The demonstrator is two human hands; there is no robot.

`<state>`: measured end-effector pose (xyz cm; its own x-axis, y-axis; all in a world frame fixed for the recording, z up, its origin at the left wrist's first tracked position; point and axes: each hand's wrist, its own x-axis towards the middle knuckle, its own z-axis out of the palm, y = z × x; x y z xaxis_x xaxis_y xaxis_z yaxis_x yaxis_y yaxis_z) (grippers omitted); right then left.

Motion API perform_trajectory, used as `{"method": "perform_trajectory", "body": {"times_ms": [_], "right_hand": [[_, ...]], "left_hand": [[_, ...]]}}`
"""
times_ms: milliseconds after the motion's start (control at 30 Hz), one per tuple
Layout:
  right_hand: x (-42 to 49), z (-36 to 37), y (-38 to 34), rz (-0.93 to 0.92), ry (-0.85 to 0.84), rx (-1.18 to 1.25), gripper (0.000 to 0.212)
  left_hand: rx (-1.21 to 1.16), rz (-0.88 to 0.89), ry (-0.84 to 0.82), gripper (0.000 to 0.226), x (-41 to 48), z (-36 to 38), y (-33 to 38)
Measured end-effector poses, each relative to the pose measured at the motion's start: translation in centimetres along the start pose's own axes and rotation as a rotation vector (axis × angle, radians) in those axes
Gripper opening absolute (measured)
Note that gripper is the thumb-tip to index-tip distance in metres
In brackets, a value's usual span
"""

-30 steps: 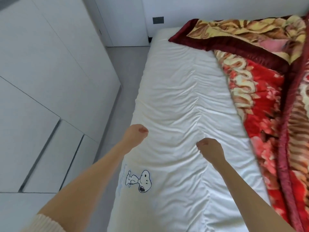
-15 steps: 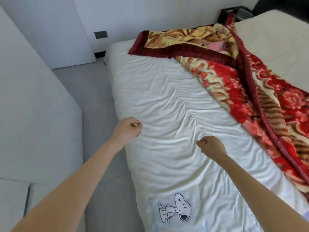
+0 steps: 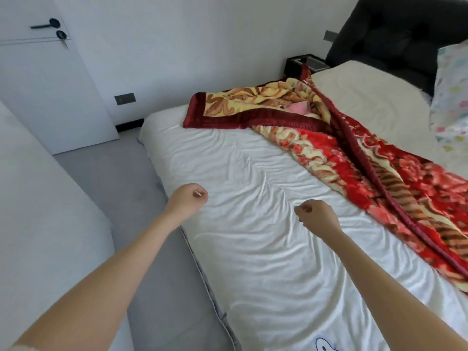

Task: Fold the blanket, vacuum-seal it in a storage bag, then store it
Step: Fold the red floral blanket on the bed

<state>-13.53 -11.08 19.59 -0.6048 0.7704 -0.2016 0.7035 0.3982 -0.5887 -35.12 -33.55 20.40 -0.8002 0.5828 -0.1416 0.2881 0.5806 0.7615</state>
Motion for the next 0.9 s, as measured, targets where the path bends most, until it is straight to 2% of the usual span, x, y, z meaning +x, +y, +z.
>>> {"method": "perform_trajectory", "body": {"times_ms": [167,333,533,667,767,900], "right_hand": [[6.6,2.3,-5.1,0.021,0.035,0.108,0.031],[15.1,7.1,-13.7,0.021,-0.029,0.172,0.023],[25.6,14.7,-25.6,0.023,-0.086,0.164,0.012],[33.6,20.2,-32.9,0.044,-0.095,0.162,0.018],[40.2,24.3,-37.4,0.147,-0.076,0.243,0.022],[48.2,29.0,-42.4,0.482,-0.045,0.637,0.027]], "left_hand": [[-0.044,-0.009,-0.027,0.016,6.8,-3.6,-0.5],[-0.047,-0.030,0.019,0.010,16.1,-9.9,-2.3],[0.025,-0.031,0.043,0.013,29.4,-18.7,-6.1],[0.077,-0.008,0.052,0.008,40.4,-24.4,-9.6],[0.057,0.030,0.010,0.010,49.0,-28.1,-11.4],[0.030,0.047,-0.102,0.008,60.2,-32.4,-13.0]]}}
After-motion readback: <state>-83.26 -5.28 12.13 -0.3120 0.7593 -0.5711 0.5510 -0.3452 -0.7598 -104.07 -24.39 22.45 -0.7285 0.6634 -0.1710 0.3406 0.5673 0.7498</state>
